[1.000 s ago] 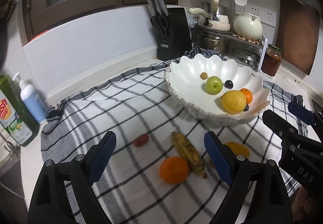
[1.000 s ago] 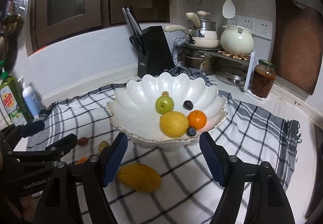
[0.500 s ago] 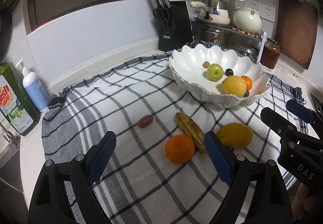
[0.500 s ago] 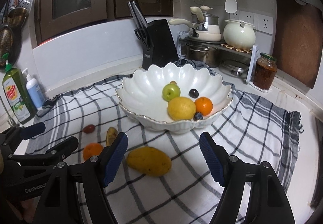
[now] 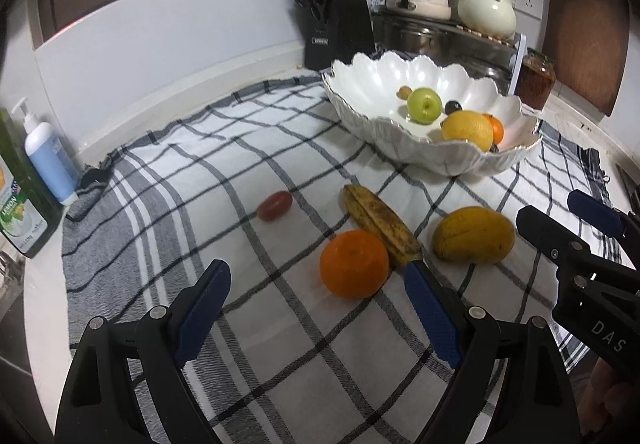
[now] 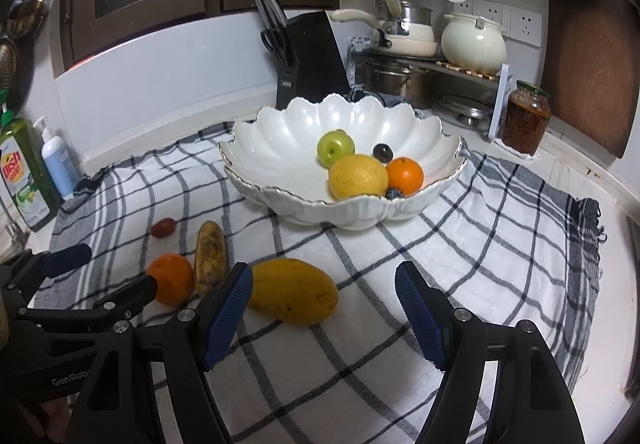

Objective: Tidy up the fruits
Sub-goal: 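Move the left tool to the orange while the right tool approaches the banana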

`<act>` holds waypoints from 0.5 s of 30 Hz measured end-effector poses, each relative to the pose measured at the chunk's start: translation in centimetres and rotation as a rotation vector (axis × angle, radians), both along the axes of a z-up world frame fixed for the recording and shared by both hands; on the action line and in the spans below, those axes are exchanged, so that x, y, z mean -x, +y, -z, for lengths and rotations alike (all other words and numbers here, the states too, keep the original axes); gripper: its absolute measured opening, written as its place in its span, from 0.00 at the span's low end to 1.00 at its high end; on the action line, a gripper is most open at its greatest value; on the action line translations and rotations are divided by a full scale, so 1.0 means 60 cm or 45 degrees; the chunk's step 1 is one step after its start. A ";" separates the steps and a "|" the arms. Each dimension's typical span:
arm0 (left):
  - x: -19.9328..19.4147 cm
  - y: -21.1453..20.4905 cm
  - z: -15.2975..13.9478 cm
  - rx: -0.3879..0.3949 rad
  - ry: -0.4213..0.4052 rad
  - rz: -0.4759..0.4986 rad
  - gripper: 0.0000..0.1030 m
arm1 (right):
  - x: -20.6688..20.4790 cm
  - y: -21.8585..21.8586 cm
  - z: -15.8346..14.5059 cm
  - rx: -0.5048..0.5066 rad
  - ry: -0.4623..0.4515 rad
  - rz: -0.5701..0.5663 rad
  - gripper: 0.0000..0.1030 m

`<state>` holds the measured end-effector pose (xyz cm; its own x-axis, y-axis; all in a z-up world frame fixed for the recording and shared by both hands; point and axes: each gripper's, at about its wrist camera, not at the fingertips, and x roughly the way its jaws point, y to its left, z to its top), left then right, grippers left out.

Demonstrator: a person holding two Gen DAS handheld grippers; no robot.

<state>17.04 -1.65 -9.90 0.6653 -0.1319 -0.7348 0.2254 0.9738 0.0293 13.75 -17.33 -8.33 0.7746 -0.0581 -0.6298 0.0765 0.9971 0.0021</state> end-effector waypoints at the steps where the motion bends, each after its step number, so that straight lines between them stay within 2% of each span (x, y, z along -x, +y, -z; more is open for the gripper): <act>1: -0.002 -0.001 0.004 -0.002 0.007 0.005 0.87 | -0.001 -0.001 0.002 0.001 0.005 0.002 0.72; 15: -0.036 -0.016 0.040 -0.023 0.078 0.053 0.85 | -0.023 -0.006 0.031 0.009 0.068 0.023 0.72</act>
<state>19.20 -2.63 -12.29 0.6131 -0.1450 -0.7766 0.2675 0.9630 0.0314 15.14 -17.68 -10.19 0.7386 -0.0763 -0.6698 0.0945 0.9955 -0.0092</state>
